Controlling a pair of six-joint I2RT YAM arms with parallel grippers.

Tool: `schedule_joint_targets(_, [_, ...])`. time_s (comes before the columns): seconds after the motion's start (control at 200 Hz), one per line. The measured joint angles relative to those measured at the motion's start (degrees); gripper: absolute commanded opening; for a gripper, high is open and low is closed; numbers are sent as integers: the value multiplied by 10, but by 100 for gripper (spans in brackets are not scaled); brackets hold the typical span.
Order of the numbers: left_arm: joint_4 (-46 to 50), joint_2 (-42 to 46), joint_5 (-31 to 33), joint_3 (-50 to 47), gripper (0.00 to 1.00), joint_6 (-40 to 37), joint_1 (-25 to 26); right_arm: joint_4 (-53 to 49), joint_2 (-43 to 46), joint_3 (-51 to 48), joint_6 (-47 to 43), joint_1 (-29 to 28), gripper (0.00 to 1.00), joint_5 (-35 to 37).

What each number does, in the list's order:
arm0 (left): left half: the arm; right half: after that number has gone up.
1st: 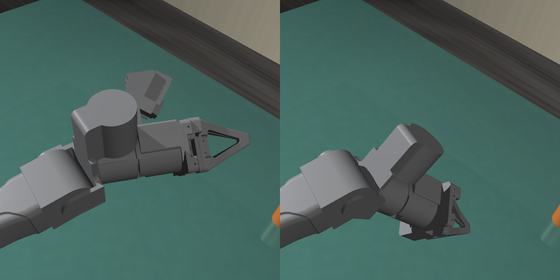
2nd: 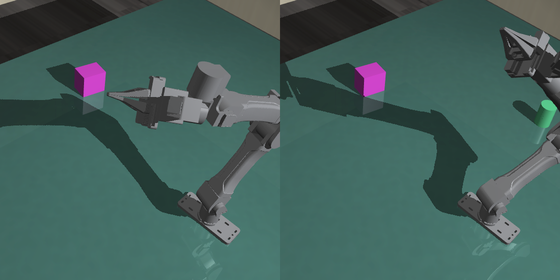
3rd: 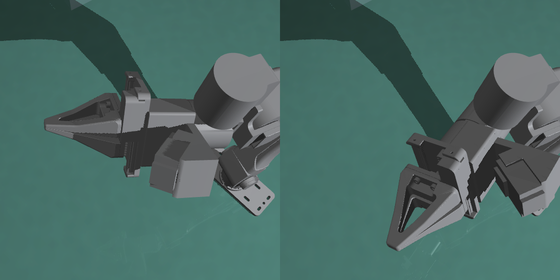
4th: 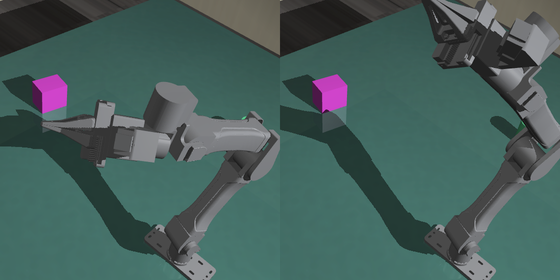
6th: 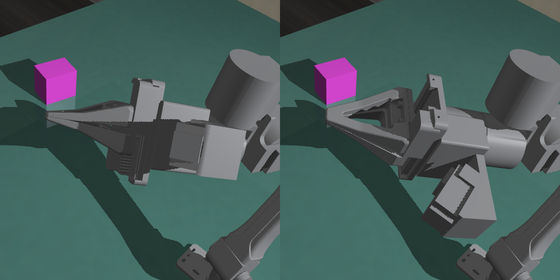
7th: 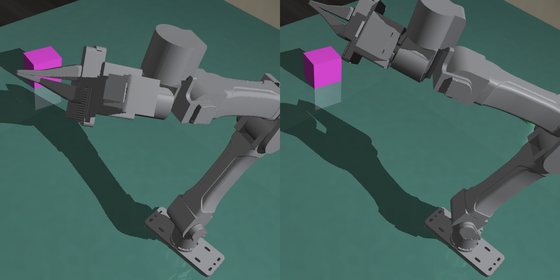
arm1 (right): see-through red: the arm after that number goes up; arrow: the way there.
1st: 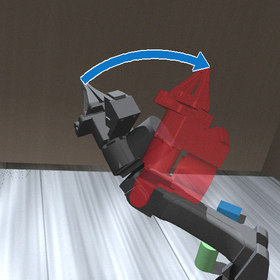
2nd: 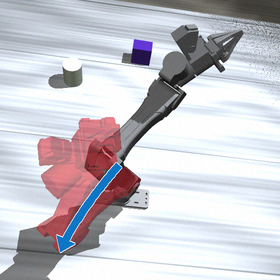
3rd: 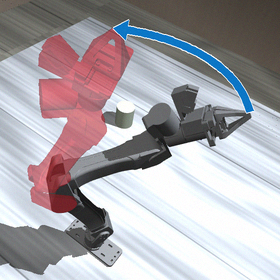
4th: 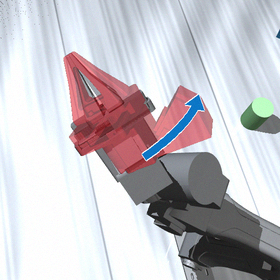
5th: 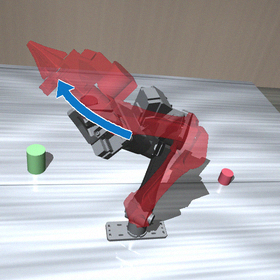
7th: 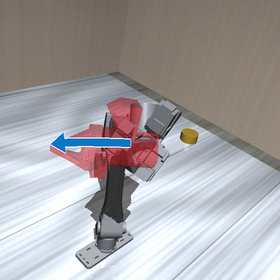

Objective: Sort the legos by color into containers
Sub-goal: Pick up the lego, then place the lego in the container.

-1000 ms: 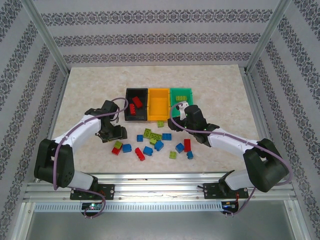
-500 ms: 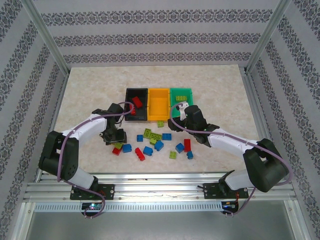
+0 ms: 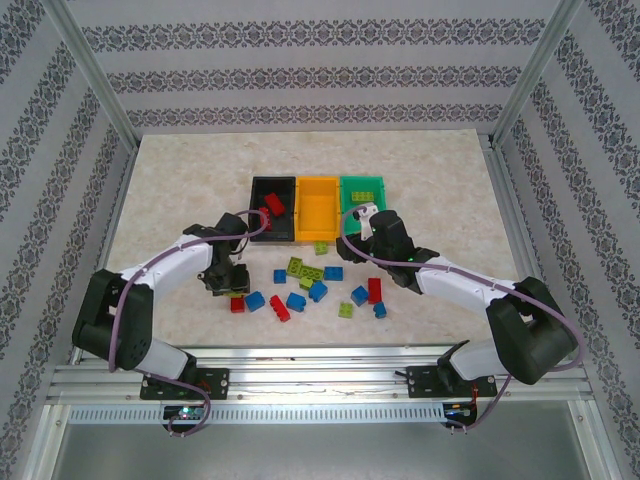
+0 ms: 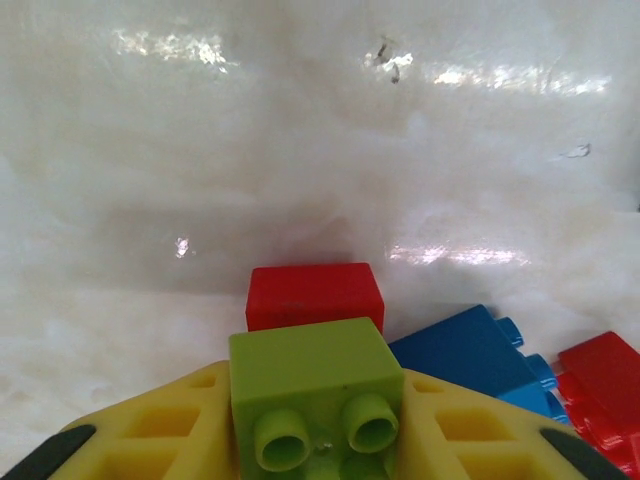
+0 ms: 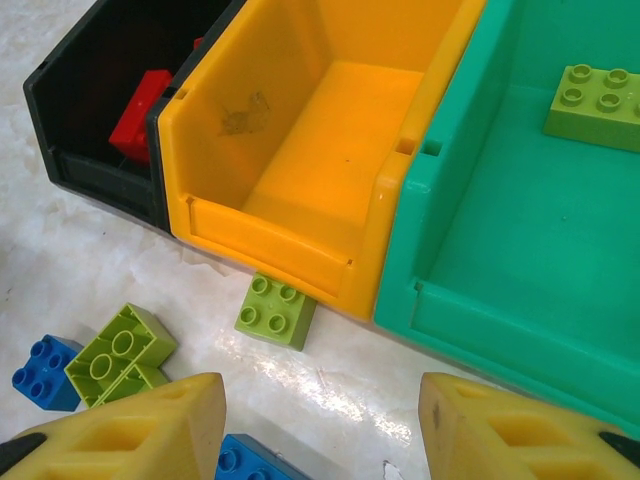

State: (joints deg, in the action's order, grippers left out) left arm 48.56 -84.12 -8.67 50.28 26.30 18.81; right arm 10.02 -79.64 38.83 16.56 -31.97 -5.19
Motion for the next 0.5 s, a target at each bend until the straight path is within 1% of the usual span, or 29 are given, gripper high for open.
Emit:
schedule_joint_targets(0.12, [9, 7, 0, 19, 34, 0, 0, 0, 0, 0, 0, 0, 54, 0])
schedule_joint_targets(0.165, [11, 10, 0, 29, 33, 0, 0, 0, 0, 0, 0, 3, 54, 0])
schedule_joint_targets(0.325, [16, 16, -7, 83, 32, 6, 5, 1, 15, -9, 2, 7, 55, 5])
schedule_joint_targets(0.4, [16, 12, -12, 121, 32, 12, 23, 1, 23, -16, 11, 19, 55, 9])
schedule_joint_targets(0.5, [11, -21, -16, 190, 32, 16, 61, 4, 32, -28, 34, 58, 55, 7])
